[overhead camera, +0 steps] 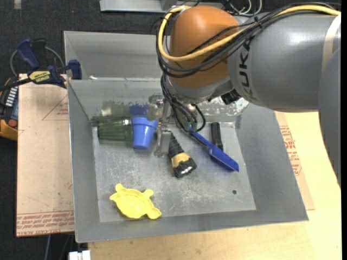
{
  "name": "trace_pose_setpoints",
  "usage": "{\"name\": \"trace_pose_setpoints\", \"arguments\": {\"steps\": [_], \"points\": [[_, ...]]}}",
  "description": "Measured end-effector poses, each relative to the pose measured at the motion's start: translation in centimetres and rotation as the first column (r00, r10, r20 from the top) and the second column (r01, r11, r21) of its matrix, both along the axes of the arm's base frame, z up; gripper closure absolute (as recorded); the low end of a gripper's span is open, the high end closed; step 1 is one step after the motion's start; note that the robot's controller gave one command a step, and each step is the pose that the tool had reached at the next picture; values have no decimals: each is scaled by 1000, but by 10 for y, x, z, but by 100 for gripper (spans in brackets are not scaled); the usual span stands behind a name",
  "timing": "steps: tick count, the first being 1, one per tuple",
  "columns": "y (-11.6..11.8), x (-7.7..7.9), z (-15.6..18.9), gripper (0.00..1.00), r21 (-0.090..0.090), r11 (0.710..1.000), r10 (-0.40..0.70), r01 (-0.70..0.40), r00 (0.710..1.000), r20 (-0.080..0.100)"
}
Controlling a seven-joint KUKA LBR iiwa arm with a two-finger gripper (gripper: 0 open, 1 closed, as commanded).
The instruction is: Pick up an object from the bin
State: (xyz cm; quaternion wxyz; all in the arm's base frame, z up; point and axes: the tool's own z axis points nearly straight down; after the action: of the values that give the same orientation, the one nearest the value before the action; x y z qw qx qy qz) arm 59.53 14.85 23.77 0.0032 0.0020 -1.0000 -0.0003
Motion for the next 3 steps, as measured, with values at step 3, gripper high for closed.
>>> {"name": "trace_pose_setpoints", "arguments": {"steps": [3], "points": [[37,51,-77,0,4,985,-174,174,985,11]]}}
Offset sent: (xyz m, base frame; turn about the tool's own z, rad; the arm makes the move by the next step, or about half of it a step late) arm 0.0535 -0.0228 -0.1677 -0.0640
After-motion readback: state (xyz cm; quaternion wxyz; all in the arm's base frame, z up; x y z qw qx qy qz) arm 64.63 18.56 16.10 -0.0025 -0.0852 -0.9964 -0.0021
